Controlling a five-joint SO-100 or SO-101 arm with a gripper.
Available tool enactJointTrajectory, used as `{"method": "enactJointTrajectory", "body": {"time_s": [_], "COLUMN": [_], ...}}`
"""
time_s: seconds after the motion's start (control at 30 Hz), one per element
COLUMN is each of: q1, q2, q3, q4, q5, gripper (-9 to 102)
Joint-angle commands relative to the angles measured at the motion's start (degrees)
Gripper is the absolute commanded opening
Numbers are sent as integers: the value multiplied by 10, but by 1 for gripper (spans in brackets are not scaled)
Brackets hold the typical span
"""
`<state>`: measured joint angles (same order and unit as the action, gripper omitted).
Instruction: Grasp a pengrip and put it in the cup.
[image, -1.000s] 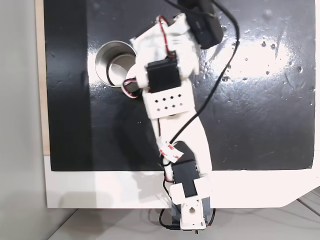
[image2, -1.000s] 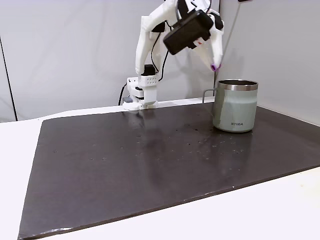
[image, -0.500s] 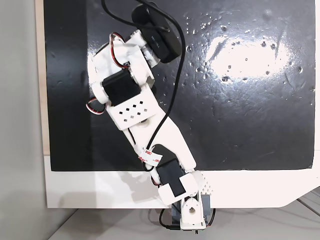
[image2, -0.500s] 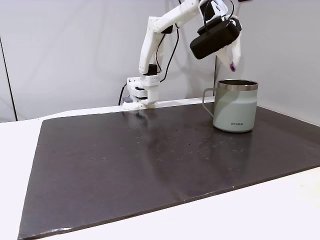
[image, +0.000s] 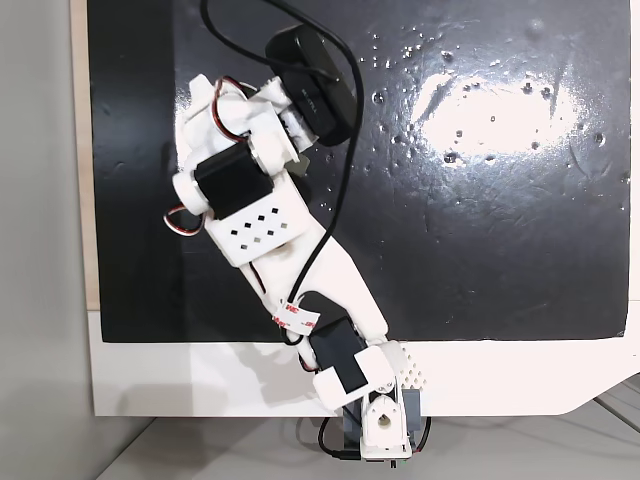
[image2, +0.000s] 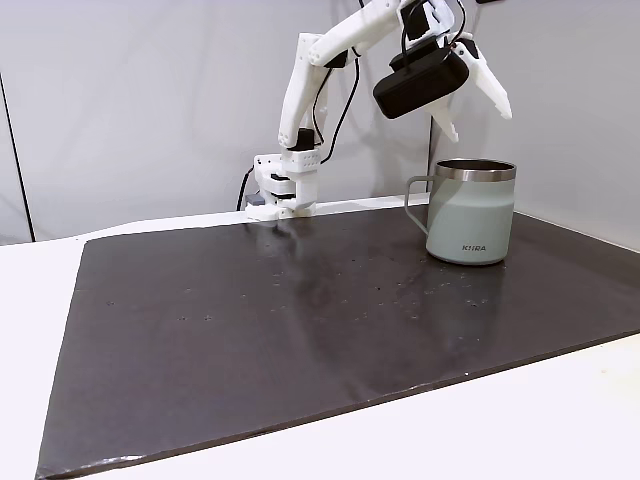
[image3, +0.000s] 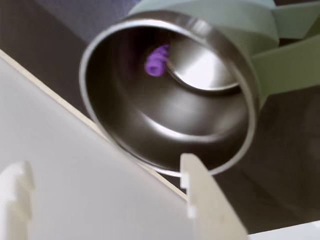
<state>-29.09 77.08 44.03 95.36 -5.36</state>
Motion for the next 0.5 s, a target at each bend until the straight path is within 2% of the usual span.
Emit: {"method": "enactJointTrajectory", "body": {"time_s": [0.0,0.47], "q1": [-3,11], "q2": [6,5], "q3": [-41,-54], "q4": [8,16], "q5": [7,-9], "gripper": [35,35]}}
